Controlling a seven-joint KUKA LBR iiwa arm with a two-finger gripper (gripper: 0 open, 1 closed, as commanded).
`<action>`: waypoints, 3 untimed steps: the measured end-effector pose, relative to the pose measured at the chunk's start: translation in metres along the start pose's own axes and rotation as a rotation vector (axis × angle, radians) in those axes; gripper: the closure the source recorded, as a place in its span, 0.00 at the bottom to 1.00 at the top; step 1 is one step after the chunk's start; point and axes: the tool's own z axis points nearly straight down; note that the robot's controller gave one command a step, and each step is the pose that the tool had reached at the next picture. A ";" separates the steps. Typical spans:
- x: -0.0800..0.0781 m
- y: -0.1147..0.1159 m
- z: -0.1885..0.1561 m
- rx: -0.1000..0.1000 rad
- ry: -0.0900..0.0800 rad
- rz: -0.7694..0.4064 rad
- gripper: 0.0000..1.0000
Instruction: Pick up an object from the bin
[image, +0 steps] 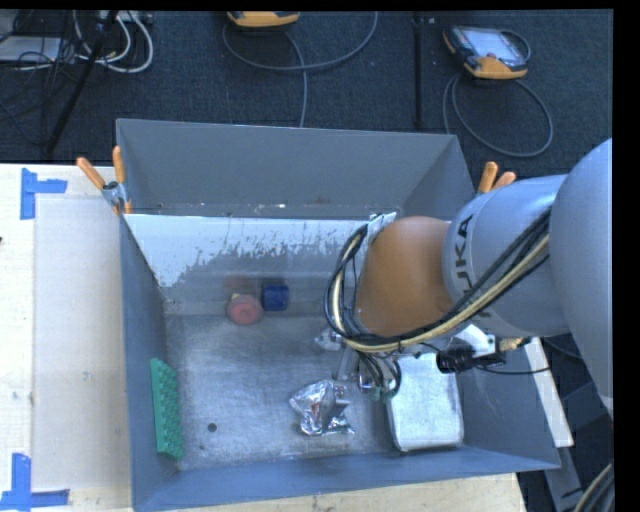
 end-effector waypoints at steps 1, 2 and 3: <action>0.023 0.001 0.002 0.001 0.004 0.132 0.00; 0.036 0.005 0.029 -0.003 -0.008 0.233 0.00; 0.035 0.005 0.028 -0.002 -0.004 0.236 0.00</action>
Offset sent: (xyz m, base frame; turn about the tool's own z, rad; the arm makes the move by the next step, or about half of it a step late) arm -0.0214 0.0039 -0.0010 0.1329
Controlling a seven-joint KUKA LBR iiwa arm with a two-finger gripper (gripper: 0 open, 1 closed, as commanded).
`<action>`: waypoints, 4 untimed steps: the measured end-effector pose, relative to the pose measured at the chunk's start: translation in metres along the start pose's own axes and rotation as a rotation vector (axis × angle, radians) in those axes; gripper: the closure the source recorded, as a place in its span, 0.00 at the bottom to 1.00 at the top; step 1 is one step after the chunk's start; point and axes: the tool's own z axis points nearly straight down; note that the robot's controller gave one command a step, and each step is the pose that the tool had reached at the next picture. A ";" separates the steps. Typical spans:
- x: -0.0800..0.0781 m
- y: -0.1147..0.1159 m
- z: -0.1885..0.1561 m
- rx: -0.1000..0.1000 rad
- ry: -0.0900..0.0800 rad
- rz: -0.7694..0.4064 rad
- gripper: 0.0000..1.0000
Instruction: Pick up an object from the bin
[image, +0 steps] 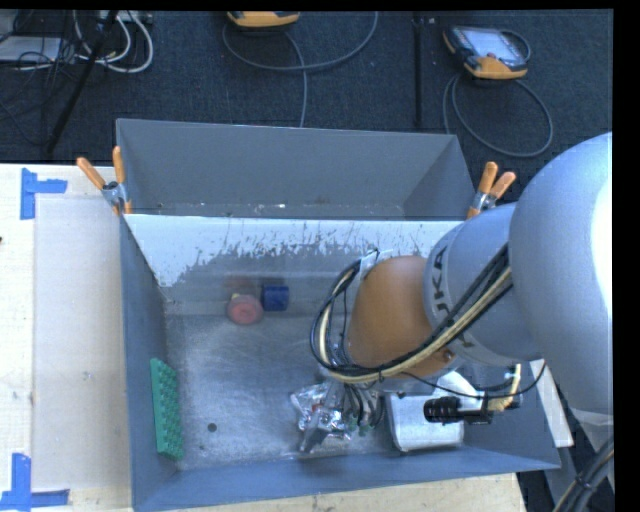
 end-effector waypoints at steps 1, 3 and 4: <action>0.000 0.001 -0.002 -0.001 0.001 0.001 1.00; -0.001 0.001 -0.055 0.002 0.003 -0.001 1.00; -0.003 0.001 -0.114 0.000 0.000 -0.003 1.00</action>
Offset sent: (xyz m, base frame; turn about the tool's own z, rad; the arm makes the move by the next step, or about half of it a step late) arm 0.0000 0.0000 0.0000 0.0000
